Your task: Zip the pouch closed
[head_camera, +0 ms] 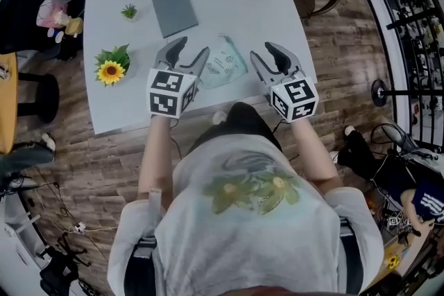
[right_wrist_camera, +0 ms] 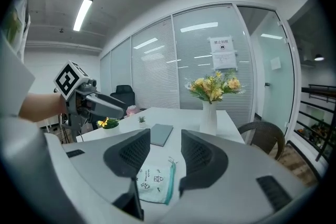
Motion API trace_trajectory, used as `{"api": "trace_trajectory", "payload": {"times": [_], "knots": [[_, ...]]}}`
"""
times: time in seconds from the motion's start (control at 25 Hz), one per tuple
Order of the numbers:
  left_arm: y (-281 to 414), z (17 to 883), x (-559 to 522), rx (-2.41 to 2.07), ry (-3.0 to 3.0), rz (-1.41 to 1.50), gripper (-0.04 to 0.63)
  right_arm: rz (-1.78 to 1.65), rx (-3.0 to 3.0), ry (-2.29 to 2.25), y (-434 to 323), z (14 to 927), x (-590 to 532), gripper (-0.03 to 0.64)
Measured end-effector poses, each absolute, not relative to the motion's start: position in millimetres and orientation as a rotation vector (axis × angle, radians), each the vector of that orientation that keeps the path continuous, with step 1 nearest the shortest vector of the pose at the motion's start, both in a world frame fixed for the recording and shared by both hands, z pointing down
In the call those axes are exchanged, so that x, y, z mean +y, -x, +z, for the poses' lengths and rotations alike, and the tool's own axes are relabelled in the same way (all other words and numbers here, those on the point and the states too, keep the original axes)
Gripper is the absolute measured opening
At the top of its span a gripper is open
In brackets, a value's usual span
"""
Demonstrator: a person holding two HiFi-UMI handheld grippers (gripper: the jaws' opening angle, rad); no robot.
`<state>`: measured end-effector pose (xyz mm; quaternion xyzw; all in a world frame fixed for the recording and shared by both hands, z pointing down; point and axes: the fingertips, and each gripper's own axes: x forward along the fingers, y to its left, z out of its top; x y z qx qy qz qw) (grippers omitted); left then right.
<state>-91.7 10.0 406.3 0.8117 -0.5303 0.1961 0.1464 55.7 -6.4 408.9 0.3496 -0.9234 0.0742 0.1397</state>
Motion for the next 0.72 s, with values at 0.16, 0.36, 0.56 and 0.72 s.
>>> {"api": "trace_trajectory", "payload": {"times": [0.16, 0.36, 0.56, 0.72], "knots": [[79, 413, 0, -1.432, -2.379, 0.62, 0.222, 0.2, -2.656, -0.976, -53, 412, -12, 0.189], [75, 431, -13, -1.381, -2.378, 0.665, 0.222, 0.202, -2.644, -0.941, -45, 426, -23, 0.189], [78, 451, -31, -1.304, -2.358, 0.719, 0.222, 0.203, -2.617, -0.885, -38, 440, -46, 0.189], [75, 465, -53, -1.224, -2.385, 0.781, 0.222, 0.208, -2.61, -0.838, -33, 450, -67, 0.189]]}}
